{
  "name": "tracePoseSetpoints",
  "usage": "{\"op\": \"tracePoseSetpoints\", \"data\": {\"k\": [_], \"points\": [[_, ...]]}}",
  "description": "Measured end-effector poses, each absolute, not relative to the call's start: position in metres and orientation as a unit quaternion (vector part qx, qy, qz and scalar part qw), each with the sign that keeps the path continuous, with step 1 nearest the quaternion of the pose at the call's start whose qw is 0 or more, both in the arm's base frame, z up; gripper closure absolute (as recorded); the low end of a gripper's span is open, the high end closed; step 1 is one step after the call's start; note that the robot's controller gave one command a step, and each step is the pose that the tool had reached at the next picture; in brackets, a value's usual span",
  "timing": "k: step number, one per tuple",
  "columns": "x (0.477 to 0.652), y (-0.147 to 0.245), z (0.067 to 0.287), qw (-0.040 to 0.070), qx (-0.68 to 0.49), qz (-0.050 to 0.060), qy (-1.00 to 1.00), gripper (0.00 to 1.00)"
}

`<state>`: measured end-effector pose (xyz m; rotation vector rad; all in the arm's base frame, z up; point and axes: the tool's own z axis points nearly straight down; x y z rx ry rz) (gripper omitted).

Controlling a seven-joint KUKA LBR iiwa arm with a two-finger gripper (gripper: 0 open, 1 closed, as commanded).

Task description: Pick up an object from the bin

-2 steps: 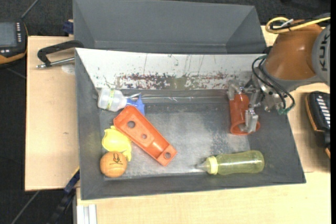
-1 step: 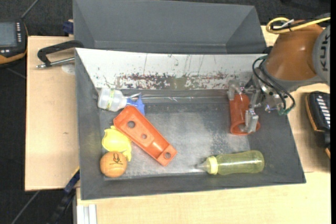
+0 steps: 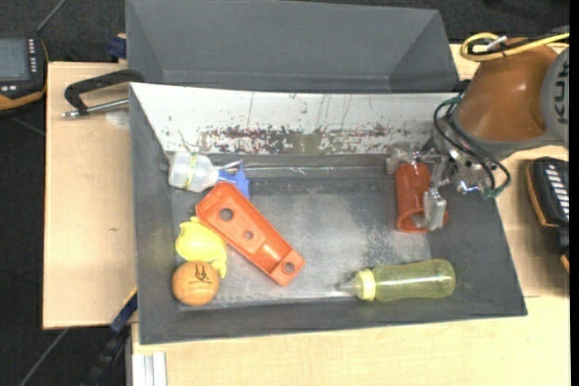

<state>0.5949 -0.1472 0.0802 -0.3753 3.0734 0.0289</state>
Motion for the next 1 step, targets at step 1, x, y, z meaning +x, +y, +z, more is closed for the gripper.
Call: {"op": "tracePoseSetpoints", "data": {"k": [1], "points": [[0.6002, -0.1473, 0.0731, 0.014, -0.126, 0.010, 0.992, 0.00]]}}
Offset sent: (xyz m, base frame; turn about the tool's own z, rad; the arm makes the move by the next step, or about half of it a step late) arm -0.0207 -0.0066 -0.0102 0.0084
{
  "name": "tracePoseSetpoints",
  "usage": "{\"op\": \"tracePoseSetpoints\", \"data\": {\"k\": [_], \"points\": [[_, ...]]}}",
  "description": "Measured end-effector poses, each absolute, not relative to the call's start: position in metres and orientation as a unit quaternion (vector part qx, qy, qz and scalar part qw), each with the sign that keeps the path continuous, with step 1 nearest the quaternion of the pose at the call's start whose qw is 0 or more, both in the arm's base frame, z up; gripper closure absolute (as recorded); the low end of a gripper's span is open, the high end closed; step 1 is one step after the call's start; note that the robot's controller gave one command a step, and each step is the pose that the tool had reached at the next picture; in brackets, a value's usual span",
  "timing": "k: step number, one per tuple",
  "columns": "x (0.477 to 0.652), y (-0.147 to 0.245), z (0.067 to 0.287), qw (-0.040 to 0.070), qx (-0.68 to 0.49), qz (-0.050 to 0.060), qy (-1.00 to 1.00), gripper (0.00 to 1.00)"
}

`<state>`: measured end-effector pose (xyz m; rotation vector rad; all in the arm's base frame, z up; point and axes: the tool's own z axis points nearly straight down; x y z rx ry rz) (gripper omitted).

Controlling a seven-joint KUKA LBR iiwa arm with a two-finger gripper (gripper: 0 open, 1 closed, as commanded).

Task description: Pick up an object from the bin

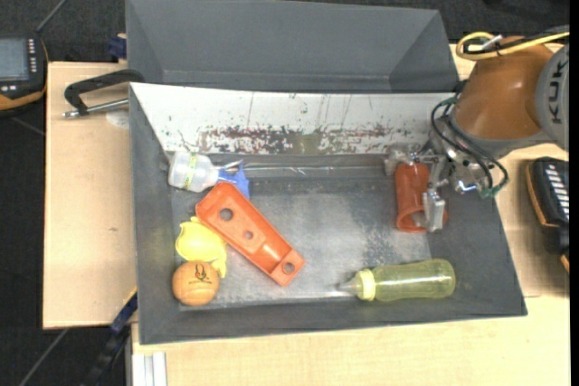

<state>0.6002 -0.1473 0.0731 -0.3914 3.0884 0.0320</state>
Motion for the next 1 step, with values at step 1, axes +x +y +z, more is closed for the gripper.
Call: {"op": "tracePoseSetpoints", "data": {"k": [1], "points": [[0.5824, -0.1504, 0.0761, 0.029, -0.118, 0.009, 0.993, 0.00]]}}
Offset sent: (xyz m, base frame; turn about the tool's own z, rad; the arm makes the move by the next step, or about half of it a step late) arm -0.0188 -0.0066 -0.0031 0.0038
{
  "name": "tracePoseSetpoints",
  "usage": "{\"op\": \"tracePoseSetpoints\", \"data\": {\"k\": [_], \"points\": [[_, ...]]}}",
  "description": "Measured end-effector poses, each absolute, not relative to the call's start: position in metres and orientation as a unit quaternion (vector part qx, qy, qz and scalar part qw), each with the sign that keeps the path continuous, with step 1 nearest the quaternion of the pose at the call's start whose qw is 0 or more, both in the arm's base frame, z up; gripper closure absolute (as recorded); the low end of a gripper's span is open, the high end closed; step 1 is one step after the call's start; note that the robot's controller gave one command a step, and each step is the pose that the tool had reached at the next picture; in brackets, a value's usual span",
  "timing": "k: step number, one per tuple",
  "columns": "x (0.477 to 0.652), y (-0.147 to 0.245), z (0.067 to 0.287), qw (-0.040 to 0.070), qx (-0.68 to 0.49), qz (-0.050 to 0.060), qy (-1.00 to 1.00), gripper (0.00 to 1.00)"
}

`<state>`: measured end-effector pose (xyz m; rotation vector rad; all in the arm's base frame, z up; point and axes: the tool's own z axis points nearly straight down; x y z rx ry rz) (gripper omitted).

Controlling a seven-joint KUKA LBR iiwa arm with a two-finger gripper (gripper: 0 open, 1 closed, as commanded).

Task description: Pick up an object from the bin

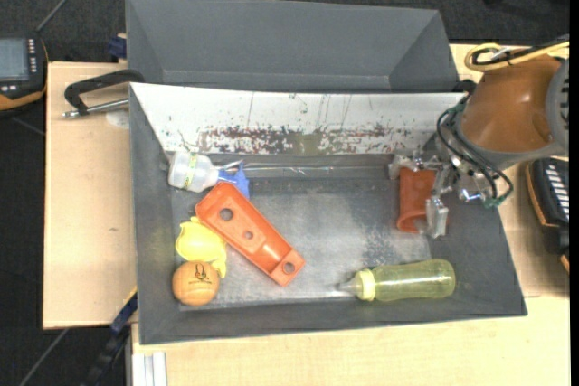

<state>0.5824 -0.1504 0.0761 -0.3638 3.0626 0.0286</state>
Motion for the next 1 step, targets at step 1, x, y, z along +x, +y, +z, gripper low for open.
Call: {"op": "tracePoseSetpoints", "data": {"k": [1], "points": [[0.5626, -0.1522, 0.0735, 0.023, -0.118, 0.010, 0.993, 0.00]]}}
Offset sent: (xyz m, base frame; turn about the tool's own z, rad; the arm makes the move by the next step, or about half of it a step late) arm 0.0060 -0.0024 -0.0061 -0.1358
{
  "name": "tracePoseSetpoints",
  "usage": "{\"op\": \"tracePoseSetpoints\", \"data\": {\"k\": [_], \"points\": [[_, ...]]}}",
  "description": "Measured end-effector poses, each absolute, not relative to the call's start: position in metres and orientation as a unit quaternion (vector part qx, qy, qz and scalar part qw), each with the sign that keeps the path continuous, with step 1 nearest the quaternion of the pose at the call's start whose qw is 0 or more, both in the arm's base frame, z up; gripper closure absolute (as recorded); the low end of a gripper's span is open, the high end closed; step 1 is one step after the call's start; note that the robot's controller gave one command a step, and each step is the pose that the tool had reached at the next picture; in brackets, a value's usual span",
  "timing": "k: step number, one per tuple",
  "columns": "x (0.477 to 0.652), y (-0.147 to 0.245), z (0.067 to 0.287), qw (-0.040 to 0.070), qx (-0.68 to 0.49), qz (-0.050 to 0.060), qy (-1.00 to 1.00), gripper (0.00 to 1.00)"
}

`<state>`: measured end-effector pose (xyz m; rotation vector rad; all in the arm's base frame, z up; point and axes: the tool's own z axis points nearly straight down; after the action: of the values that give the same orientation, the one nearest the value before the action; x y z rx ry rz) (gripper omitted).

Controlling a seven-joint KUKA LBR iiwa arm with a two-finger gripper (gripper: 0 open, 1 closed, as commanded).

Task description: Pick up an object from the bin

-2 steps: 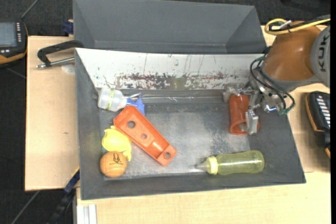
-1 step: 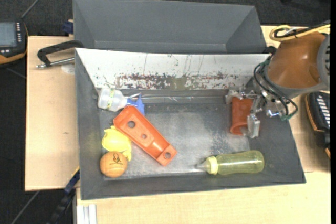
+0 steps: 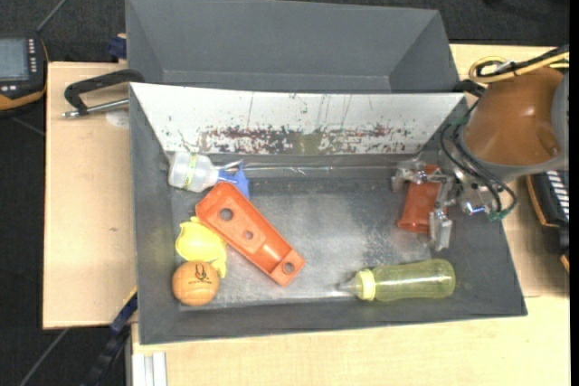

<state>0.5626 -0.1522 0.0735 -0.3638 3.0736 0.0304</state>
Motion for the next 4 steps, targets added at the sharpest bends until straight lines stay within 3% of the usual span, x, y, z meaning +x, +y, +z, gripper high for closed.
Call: {"op": "tracePoseSetpoints", "data": {"k": [2, 4], "points": [[0.599, -0.152, 0.074, 0.030, -0.177, 0.007, 0.984, 0.00], [0.601, -0.153, 0.074, 0.033, -0.187, 0.006, 0.982, 0.00]]}}
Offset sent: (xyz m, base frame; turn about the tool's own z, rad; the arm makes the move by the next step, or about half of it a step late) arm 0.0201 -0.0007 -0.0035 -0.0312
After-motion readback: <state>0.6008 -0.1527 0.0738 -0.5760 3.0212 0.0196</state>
